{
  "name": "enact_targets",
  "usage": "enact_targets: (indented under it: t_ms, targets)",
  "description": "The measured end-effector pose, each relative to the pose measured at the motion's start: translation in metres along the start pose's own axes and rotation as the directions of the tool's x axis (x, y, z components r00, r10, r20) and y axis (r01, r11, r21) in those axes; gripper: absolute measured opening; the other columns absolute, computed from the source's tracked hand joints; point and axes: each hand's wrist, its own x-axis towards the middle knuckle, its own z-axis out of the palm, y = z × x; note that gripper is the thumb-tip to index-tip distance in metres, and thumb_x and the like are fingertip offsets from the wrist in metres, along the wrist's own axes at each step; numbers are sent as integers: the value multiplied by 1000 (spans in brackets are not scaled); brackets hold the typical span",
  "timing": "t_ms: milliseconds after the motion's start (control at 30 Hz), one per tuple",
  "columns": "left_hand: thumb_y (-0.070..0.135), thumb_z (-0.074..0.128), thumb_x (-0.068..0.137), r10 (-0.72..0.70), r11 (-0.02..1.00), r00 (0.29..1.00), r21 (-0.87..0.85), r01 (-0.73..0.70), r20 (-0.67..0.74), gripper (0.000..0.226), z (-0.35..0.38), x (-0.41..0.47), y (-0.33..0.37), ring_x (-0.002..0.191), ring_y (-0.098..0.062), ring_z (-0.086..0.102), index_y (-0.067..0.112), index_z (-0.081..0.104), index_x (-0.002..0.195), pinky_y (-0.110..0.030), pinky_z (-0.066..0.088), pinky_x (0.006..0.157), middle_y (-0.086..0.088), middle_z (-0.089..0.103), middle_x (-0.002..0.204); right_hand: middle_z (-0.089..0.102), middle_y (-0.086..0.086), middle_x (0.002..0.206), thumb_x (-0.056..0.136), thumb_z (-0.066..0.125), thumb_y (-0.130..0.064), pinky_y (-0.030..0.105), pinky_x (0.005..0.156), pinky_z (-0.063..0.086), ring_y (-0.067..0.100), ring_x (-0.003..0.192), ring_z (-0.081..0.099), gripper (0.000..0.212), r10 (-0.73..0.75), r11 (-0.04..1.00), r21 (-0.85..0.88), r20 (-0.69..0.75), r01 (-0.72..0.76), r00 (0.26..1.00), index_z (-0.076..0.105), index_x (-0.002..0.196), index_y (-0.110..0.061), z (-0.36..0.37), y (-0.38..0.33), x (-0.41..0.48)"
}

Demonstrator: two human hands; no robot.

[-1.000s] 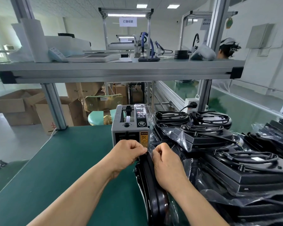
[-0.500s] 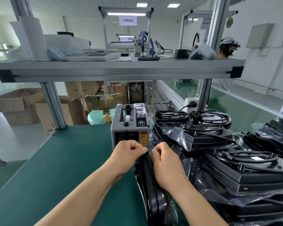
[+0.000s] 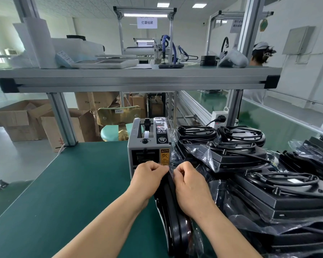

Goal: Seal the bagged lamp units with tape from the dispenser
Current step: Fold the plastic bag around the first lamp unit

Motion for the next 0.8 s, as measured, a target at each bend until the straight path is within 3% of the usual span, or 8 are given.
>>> enact_targets:
  t_ms: [133, 233, 400, 500, 600, 667, 733, 800]
  targets:
    - [30, 75, 86, -129, 970, 990, -201, 139, 58, 23, 2, -2, 3, 43, -3, 54, 12, 66, 75, -13, 39, 40, 4, 67, 60, 61, -9, 78, 101, 39, -35, 29, 62, 43, 9, 71, 57, 21, 12, 1000, 8, 8, -13, 1000, 49, 84, -29, -1, 1, 0]
    - [28, 78, 84, -170, 952, 976, -235, 198, 137, 19, -4, -4, 3, 43, -2, 55, 13, 69, 76, -11, 39, 40, 3, 68, 61, 62, -9, 79, 102, 39, -34, 28, 62, 43, 9, 73, 57, 21, 21, 1000, 13, 6, -21, 1000, 49, 84, -29, -1, 0, -1]
    - [19, 83, 75, -207, 935, 959, -248, 252, 194, 18, -11, -6, 3, 61, -8, 61, 15, 73, 89, -21, 44, 58, -1, 74, 76, 61, -9, 81, 103, 37, -31, 26, 62, 43, 7, 74, 57, 21, 25, 1000, 0, 2, -25, 1000, 48, 85, -30, 1, -1, 1]
    - [17, 83, 73, -208, 938, 964, -246, 245, 167, 19, -11, -9, 6, 50, -4, 57, 13, 72, 88, -18, 43, 47, 2, 70, 67, 60, -11, 84, 104, 37, -31, 25, 63, 44, 5, 76, 56, 21, 32, 999, -18, 14, -32, 999, 51, 88, -29, 3, -4, 0]
    - [14, 82, 75, -154, 953, 984, -248, 171, 86, 15, -11, -19, 8, 43, 2, 54, 12, 72, 85, -12, 39, 41, 4, 67, 61, 62, -11, 88, 104, 39, -28, 29, 72, 48, 8, 82, 59, 22, 16, 1000, 9, -8, -16, 1000, 57, 93, -25, 2, -6, -1]
    - [16, 83, 73, -78, 959, 996, -269, 83, 31, 15, -14, -29, 11, 51, 1, 59, 17, 73, 83, -12, 43, 46, 4, 70, 66, 65, -11, 94, 103, 42, -24, 23, 74, 46, 8, 88, 59, 20, -38, 998, 45, -59, 41, 998, 61, 100, -24, 2, -8, -5]
    - [24, 86, 66, 53, 966, 998, -251, -61, -41, 18, -17, -41, 16, 58, 0, 60, 28, 74, 79, -13, 45, 53, 9, 69, 69, 66, -11, 101, 102, 45, -20, 11, 76, 42, 2, 93, 59, 21, -123, 987, 82, -139, 135, 983, 63, 110, -22, 1, -11, -11]
    - [29, 85, 63, 256, 955, 958, -120, -271, -132, 25, -22, -55, 18, 61, 2, 56, 40, 71, 80, -11, 44, 58, 17, 65, 71, 66, -13, 104, 102, 47, -16, 9, 81, 43, -1, 98, 59, 22, -208, 960, 139, -222, 242, 953, 64, 115, -21, -1, -14, -21]
